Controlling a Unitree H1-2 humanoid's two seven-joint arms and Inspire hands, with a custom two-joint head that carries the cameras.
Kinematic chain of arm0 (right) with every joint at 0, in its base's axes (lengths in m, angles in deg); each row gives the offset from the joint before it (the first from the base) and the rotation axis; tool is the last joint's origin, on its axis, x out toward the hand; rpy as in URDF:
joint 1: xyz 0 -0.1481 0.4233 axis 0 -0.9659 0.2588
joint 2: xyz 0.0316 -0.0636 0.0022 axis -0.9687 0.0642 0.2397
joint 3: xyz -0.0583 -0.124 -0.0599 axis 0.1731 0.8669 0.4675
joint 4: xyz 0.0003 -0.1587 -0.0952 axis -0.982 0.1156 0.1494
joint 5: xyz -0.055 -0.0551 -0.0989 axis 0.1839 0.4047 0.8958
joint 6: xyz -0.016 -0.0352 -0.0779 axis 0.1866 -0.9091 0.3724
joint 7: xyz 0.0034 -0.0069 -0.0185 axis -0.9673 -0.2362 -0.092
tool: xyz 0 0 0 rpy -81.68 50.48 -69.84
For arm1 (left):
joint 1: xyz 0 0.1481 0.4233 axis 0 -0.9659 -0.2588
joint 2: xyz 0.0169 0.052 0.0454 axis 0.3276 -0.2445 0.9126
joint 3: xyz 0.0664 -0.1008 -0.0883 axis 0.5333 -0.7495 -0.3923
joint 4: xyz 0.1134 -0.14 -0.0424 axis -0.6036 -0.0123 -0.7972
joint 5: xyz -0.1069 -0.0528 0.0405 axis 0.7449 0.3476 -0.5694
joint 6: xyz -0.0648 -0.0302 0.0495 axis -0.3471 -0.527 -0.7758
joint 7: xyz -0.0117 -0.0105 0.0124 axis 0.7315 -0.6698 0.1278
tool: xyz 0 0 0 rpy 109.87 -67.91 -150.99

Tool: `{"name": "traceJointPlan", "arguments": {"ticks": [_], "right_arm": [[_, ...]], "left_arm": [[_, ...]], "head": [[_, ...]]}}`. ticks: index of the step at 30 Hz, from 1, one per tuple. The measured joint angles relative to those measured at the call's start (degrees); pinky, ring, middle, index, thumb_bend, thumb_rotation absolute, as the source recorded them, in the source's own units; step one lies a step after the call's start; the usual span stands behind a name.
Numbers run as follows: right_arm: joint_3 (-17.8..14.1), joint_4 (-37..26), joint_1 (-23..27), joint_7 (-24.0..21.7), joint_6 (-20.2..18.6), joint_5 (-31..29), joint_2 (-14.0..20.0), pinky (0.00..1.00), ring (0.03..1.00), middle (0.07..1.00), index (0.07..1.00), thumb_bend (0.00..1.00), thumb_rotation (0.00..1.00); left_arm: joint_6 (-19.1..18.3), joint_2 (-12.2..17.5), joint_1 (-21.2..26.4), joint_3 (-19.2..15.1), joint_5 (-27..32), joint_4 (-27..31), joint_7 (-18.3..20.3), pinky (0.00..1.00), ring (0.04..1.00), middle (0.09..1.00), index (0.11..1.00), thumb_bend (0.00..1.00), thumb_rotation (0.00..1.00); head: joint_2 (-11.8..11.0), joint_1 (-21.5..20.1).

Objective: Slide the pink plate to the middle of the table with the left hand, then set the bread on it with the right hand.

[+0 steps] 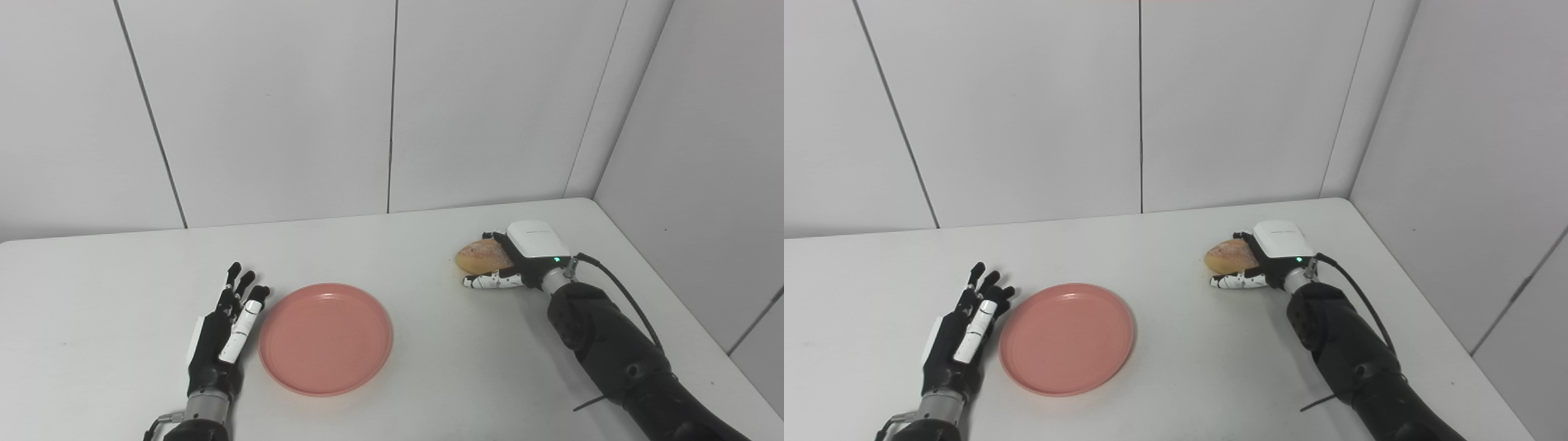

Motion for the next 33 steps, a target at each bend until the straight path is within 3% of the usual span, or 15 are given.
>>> {"name": "traceJointPlan", "arguments": {"ticks": [3,5,7,8,9,11,15,22,33], "right_arm": [[0.16,-0.07,0.3,0.43,-0.12,-0.87,-0.09,0.43,0.556,0.697,0.752,0.78,0.64],[0.35,-0.02,0.31,1.18,-0.1,-1.16,-0.22,0.35,0.442,0.568,0.662,0.75,0.47],[0.3,0.85,0.29,3.55,0.22,-2.21,-0.87,0.32,0.408,0.529,0.637,0.74,0.43],[0.22,1.5,0.21,4.96,0.78,-3.22,-1.15,0.27,0.348,0.461,0.564,0.63,0.29],[0.07,1.98,0.1,6.77,1.89,-4.06,-1.33,0.25,0.317,0.426,0.527,0.57,0.23],[0.17,3.28,0.06,10.01,4.81,-5.21,-1.34,0.23,0.294,0.395,0.497,0.52,0.17],[0.98,4.6,0.27,13.56,8.5,-6.18,-1.36,0.19,0.24,0.335,0.488,0.5,0.14],[1.67,5.61,0.39,15.03,10.34,-7.24,-1.15,0.16,0.211,0.302,0.486,0.5,0.14],[2.3,2.25,-0.33,11.96,10.54,-8.5,-0.29,0.16,0.213,0.301,0.485,0.5,0.14]], "left_arm": [[-0.28,0.02,0.0,-0.03,0.0,0.0,-0.01,0.92,0.86,0.955,1.0,0.78,0.68],[-0.57,0.0,-0.01,-0.04,0.0,0.06,-0.01,0.93,0.859,0.953,1.0,0.77,0.67],[-0.69,-0.04,-0.06,-0.09,0.05,0.17,0.0,0.94,0.86,0.953,1.0,0.77,0.67],[-0.8,-0.08,-0.07,-0.14,0.3,0.23,0.02,0.95,0.863,0.951,1.0,0.77,0.67],[-0.87,-0.15,-0.12,-0.25,0.63,0.31,0.06,0.96,0.865,0.95,1.0,0.77,0.67],[-1.08,-0.17,-0.27,-0.39,1.29,0.5,0.18,0.96,0.867,0.944,1.0,0.76,0.67],[-1.39,-0.18,-0.38,-0.42,1.66,0.59,0.21,0.96,0.859,0.935,1.0,0.75,0.68],[-1.45,-0.17,-0.38,-0.36,1.79,0.59,0.21,0.95,0.852,0.938,1.0,0.75,0.66],[-1.9,-0.19,-0.71,-0.29,1.79,1.33,0.21,0.94,0.85,0.922,1.0,0.73,0.66]], "head": [[0.09,-0.09],[0.09,0.0],[0.26,0.17],[0.26,0.18],[0.26,0.26],[0.35,0.18],[0.26,0.26],[-0.17,-0.17],[1.49,0.7]]}}
